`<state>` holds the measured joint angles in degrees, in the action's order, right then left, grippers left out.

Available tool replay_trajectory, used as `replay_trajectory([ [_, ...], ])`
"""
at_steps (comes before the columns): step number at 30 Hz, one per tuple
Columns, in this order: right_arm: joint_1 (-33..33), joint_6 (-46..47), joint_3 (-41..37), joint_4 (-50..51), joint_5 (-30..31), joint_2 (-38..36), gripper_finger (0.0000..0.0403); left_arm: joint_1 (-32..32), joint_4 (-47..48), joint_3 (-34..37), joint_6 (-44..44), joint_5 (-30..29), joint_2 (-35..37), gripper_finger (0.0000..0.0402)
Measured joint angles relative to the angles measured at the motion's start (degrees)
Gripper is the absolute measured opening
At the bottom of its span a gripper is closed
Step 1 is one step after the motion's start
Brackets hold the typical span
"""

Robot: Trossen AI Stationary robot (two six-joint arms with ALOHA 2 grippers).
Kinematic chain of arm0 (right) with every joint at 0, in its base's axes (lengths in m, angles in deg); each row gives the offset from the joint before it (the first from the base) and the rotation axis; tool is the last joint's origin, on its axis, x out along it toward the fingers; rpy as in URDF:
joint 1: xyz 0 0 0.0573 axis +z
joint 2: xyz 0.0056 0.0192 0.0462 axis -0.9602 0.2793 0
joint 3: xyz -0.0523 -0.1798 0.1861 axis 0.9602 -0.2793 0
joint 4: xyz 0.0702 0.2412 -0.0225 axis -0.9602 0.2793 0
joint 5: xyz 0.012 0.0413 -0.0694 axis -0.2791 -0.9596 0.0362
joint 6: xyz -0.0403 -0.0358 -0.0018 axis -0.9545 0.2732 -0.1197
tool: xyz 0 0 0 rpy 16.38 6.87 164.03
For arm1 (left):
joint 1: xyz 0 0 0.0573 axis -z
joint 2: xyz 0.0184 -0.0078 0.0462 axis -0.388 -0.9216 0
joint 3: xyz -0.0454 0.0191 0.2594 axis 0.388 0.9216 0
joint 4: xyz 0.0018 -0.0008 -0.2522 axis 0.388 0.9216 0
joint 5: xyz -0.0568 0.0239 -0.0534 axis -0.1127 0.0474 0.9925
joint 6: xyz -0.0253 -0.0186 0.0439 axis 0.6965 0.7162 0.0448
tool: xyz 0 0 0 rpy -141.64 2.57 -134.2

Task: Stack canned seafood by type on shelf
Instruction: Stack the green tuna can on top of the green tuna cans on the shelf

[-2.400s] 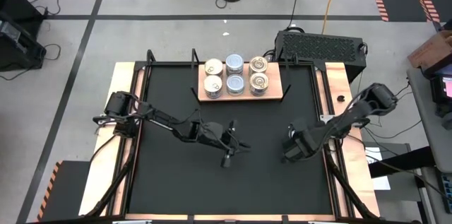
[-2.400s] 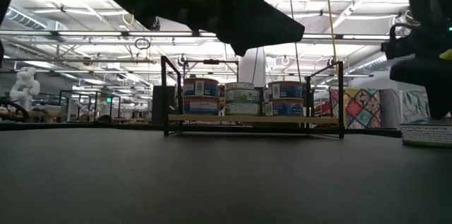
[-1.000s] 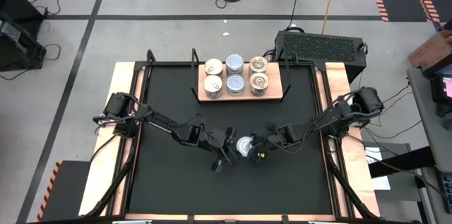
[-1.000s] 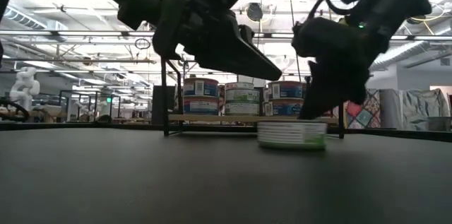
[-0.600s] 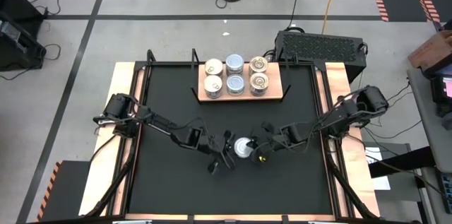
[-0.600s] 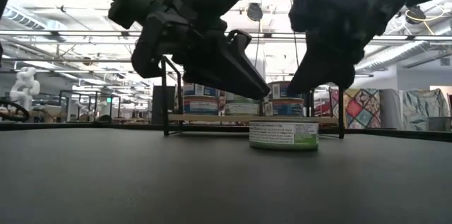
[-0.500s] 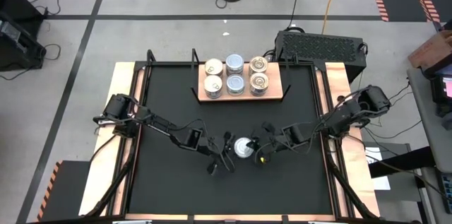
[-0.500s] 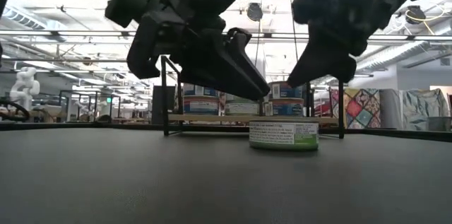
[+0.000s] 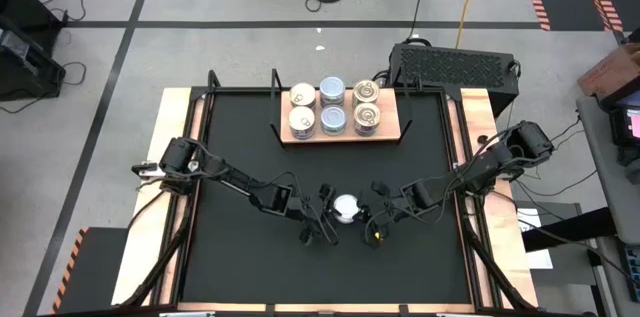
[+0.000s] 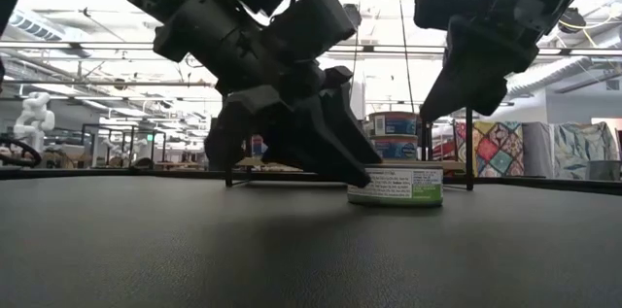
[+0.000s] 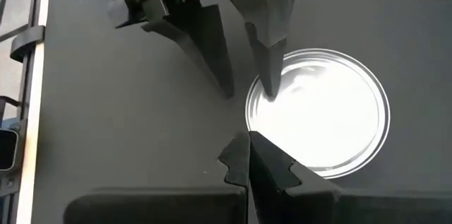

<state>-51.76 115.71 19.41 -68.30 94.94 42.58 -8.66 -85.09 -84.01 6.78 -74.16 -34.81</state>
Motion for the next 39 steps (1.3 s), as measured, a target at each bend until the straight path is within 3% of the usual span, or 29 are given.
replay_trajectory([
  [8, 0.00, -0.21, 0.00, 0.00, 0.02, 0.00, 0.0000, 0.56, 1.44, 0.00, -8.28, -3.52, 0.15, 0.0166],
  [24, 0.00, -0.21, 0.00, -0.03, 0.04, 0.00, 0.0000, 0.59, 1.90, -0.07, -8.74, -4.48, 0.35, 0.0011],
  [39, 0.00, -0.21, 0.00, 0.33, -0.20, 0.00, 0.0000, 1.07, 2.75, 0.12, -8.79, -9.20, 5.36, 0.0001],
])
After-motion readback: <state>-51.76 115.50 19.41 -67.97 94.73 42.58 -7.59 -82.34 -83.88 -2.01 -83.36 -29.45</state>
